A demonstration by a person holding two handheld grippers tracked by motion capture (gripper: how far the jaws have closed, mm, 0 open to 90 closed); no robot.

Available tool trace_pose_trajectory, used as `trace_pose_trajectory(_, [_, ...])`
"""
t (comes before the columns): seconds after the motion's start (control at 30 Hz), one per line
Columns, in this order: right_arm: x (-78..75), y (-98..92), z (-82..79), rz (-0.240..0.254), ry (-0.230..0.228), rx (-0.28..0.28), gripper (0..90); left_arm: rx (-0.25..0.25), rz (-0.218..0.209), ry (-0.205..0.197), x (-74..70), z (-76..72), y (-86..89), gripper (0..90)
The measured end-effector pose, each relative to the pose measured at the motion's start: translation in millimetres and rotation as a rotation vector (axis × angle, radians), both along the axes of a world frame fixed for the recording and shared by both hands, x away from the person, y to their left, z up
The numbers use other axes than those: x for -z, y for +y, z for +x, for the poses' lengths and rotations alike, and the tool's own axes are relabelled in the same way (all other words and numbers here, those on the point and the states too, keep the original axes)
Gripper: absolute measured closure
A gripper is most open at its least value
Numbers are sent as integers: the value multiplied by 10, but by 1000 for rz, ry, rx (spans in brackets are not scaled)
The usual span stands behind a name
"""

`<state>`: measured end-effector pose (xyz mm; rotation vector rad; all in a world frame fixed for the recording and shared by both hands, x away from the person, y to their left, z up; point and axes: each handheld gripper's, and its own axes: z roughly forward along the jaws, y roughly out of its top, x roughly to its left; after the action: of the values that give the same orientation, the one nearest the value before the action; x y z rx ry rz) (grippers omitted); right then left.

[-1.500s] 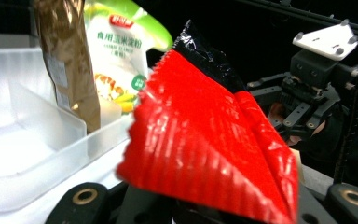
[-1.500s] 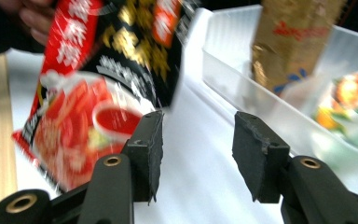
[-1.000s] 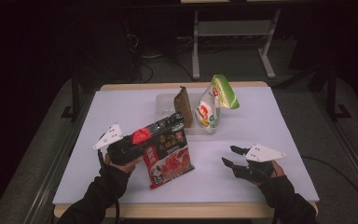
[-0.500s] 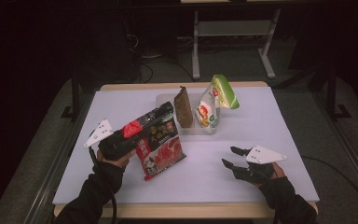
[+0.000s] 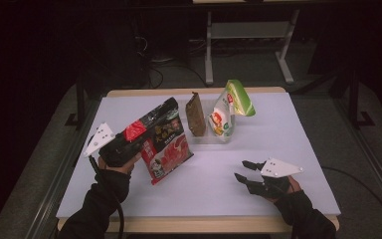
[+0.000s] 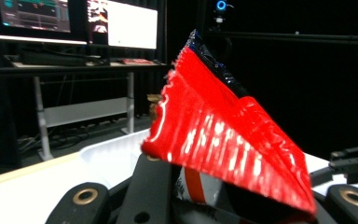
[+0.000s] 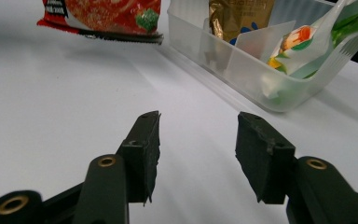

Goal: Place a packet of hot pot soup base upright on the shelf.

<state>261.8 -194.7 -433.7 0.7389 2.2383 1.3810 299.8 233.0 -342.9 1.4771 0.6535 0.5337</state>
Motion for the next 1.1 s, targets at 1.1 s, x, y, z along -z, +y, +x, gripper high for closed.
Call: trace_pose_trajectory(1.1, [56,23,-4,1,23,-7,457,-236,-18,-32,-339,524,-186,775])
